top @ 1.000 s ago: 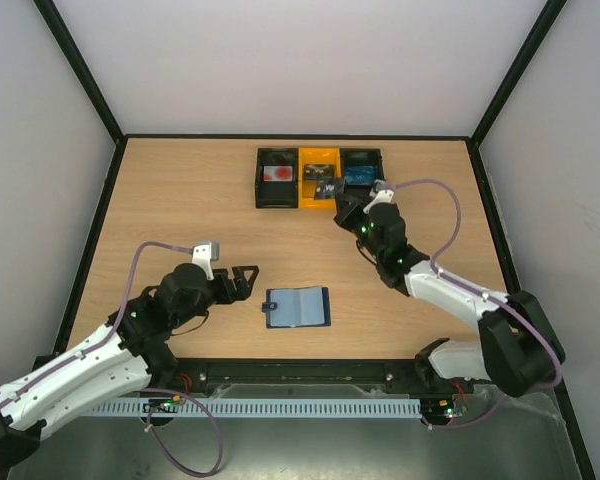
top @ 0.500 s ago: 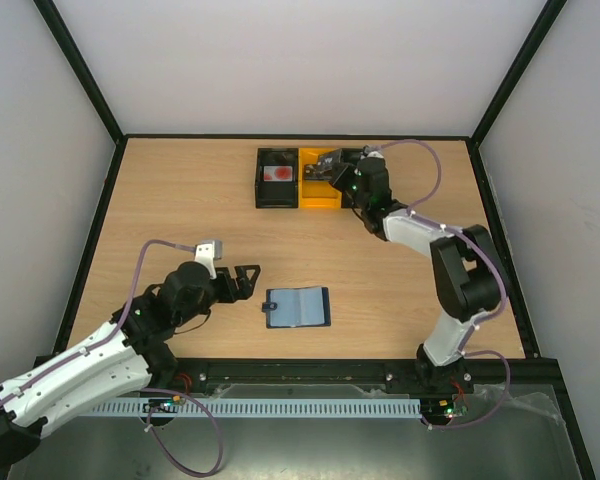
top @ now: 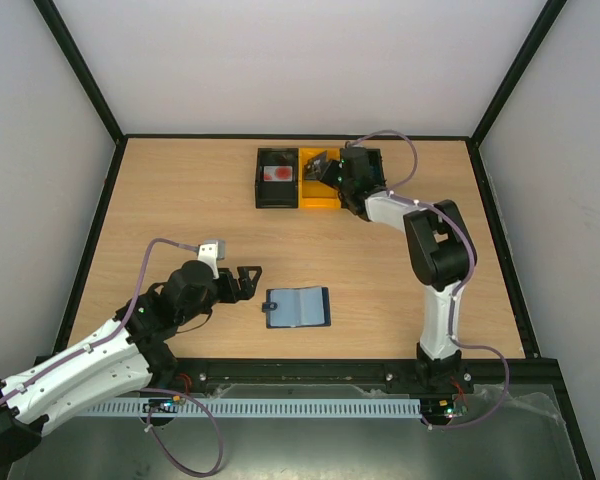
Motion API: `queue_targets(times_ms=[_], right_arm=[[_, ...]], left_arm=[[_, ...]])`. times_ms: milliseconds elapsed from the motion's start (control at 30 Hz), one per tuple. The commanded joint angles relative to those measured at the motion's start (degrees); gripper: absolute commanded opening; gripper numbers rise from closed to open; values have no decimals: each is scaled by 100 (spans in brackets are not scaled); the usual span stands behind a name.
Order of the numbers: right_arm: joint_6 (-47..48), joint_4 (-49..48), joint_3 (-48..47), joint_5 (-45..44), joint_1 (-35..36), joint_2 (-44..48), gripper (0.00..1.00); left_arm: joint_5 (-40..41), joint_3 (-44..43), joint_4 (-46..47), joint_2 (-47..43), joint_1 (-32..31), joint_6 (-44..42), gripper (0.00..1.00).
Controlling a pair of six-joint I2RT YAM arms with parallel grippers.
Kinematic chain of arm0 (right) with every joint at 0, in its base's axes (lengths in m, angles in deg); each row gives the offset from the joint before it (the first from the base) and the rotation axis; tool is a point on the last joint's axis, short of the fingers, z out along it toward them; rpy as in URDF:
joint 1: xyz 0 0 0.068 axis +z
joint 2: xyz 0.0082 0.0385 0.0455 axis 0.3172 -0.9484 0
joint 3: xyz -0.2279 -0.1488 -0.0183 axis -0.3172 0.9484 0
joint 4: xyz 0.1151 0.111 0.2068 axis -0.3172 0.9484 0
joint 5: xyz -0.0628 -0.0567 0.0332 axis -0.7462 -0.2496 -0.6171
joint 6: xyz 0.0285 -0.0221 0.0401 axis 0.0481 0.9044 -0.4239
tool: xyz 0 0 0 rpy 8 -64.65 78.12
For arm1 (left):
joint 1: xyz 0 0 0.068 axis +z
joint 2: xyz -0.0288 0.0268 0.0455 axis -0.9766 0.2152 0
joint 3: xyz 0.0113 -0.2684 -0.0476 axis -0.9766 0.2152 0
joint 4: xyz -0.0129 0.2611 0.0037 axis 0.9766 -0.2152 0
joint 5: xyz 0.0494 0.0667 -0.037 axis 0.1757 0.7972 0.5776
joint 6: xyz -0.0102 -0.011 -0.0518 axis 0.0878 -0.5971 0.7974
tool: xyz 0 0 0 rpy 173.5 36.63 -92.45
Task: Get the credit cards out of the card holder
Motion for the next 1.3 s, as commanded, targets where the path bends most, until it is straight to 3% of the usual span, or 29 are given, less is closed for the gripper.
queue_targets(times_ms=[0,733,1267], right_arm=[[186,322,-487,-49,-33,-305,2],[394,1090,-1905,-98,-114,-1418,6],[542,1714,-2146,-430,-122,-969,20]], left_arm=[[0,-90,26,-29,37,-33,100],[-9,-15,30,36,43,-35,100],[-133,-116,59,323,55,54,100]])
